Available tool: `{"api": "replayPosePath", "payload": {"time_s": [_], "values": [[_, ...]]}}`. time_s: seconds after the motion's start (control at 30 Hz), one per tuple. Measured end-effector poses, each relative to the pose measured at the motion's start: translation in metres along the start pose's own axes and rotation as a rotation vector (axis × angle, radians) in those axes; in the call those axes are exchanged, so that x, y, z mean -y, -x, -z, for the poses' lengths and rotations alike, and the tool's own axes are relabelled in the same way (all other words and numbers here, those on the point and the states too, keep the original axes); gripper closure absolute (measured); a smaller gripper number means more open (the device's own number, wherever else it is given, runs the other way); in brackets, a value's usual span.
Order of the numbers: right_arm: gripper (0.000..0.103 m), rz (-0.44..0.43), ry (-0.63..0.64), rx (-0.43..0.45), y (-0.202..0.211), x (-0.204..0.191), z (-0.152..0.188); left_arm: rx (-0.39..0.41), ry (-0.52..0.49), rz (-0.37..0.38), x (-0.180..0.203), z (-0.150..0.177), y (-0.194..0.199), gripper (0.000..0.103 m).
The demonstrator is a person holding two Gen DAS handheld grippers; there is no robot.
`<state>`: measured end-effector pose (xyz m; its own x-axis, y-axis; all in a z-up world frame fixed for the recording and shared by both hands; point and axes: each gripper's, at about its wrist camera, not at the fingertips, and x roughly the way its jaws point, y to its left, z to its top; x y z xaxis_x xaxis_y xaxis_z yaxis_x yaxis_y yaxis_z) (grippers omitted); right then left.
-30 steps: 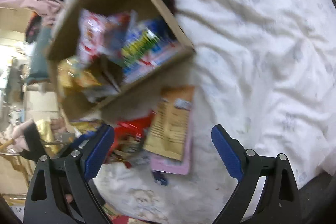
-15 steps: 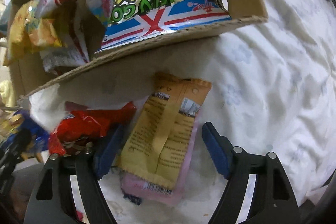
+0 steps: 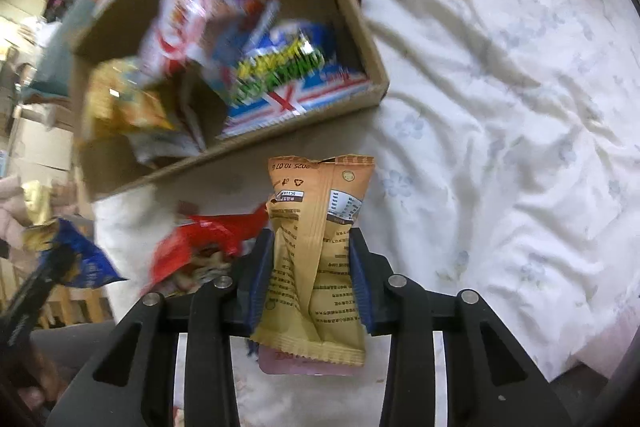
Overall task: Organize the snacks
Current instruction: 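Carry both snacks into the box and open both tools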
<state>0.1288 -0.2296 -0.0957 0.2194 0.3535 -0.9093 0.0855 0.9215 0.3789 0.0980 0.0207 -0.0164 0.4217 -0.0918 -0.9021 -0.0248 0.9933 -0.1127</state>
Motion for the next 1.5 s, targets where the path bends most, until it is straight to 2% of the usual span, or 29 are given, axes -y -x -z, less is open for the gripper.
{"api": "replayPosePath", "payload": {"time_s": [0.13,0.3,0.33,0.4,0.5,0.6,0.67,0.73,0.77,0.9,1.03,1.1,1.2,1.33,1.5], "values": [[0.065,-0.075,-0.028,0.022,0.021,0.003,0.013,0.020,0.016,0.020,-0.004,0.000,0.008,0.087],[0.065,-0.288,-0.030,0.134,0.058,-0.004,0.013,0.063,0.057,0.047,-0.010,0.002,0.023,0.087],[0.065,-0.297,-0.020,0.144,0.062,-0.006,0.012,0.072,0.062,0.045,-0.011,0.002,0.025,0.087],[0.065,-0.259,-0.011,0.132,0.062,-0.006,0.012,0.073,0.066,0.039,-0.012,0.002,0.024,0.087],[0.065,-0.179,-0.067,0.001,0.028,0.006,0.016,0.054,0.072,0.038,-0.012,0.002,0.018,0.087],[0.059,-0.143,-0.133,-0.083,-0.003,0.022,0.013,0.044,0.079,0.045,-0.011,0.002,0.015,0.087],[0.057,-0.138,-0.155,-0.101,-0.009,0.025,0.012,0.045,0.074,0.050,-0.008,0.002,0.015,0.087],[0.060,-0.087,-0.130,-0.077,-0.007,0.023,0.009,0.050,0.067,0.049,-0.006,0.002,0.015,0.087],[0.065,-0.067,-0.114,-0.066,-0.006,0.021,0.008,0.053,0.062,0.047,-0.006,0.003,0.016,0.087],[0.068,-0.038,-0.122,-0.069,-0.008,0.023,0.008,0.043,0.072,0.053,-0.008,0.004,0.014,0.087],[0.068,-0.068,-0.111,-0.027,0.003,0.022,0.009,0.032,0.082,0.067,-0.008,0.004,0.013,0.087],[0.069,-0.113,-0.097,0.010,0.019,0.018,0.009,0.039,0.079,0.071,-0.008,0.003,0.016,0.087],[0.069,-0.157,-0.012,0.099,0.051,0.002,0.005,0.056,0.080,0.083,-0.009,-0.003,0.024,0.087],[0.069,-0.187,0.067,0.165,0.080,-0.017,-0.011,0.075,0.079,0.099,-0.007,-0.026,0.030,0.087],[0.069,-0.191,0.106,0.197,0.081,-0.032,-0.044,0.103,0.037,0.083,0.005,-0.059,0.029,0.087]]}}
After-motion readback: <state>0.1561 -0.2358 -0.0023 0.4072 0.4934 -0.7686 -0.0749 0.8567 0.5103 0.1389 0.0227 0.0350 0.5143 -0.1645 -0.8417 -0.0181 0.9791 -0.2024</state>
